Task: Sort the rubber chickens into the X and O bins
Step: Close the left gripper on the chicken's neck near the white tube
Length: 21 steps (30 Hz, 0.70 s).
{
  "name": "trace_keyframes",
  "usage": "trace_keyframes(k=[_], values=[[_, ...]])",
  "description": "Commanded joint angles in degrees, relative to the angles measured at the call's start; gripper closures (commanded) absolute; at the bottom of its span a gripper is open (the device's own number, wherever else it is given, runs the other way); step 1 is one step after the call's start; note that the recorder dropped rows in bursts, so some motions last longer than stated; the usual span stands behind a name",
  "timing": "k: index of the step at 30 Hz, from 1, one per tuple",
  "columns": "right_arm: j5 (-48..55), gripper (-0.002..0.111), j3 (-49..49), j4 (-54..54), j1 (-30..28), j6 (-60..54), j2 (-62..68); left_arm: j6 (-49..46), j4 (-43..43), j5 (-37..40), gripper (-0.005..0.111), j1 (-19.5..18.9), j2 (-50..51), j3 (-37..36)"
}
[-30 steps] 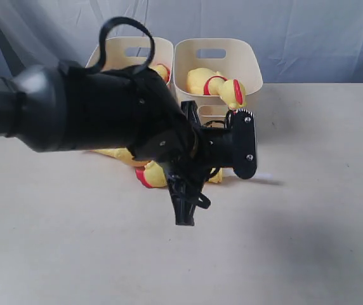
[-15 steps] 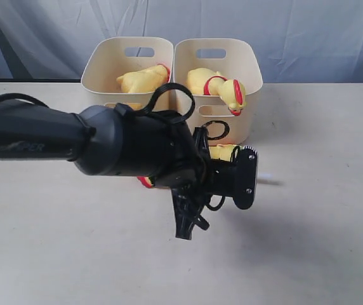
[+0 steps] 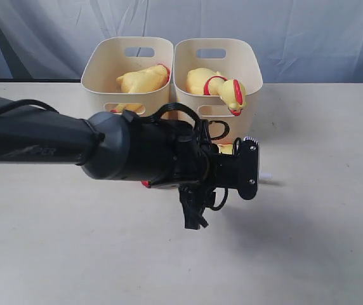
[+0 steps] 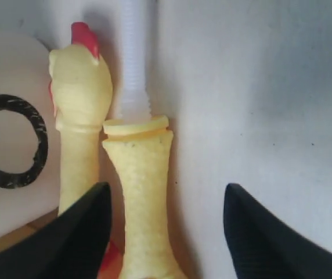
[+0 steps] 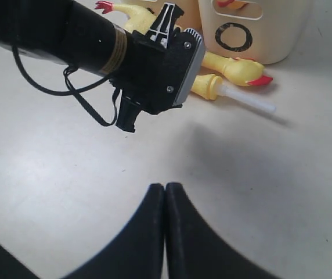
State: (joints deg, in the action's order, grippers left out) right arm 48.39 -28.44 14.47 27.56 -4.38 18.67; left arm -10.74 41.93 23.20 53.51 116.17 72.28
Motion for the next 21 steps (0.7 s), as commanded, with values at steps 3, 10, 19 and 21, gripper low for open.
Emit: trace_keyframes(k=[3, 10, 19, 21], values=[[-0.2, 0.109, 0.3, -0.3, 0.0, -0.1, -0.3, 3.4, 3.0, -0.3, 0.046, 0.3, 2.4, -0.1], [-0.2, 0.109, 0.3, -0.3, 0.0, -0.1, -0.3, 16.5, 15.0, 0.0, 0.046, 0.3, 3.7, -0.1], [-0.2, 0.109, 0.3, -0.3, 0.0, -0.1, -0.3, 22.7, 20.2, 0.1, 0.046, -0.3, 3.8, -0.1], [-0.2, 0.109, 0.3, -0.3, 0.0, -0.1, -0.3, 22.7, 20.2, 0.1, 0.046, -1.1, 3.8, -0.1]])
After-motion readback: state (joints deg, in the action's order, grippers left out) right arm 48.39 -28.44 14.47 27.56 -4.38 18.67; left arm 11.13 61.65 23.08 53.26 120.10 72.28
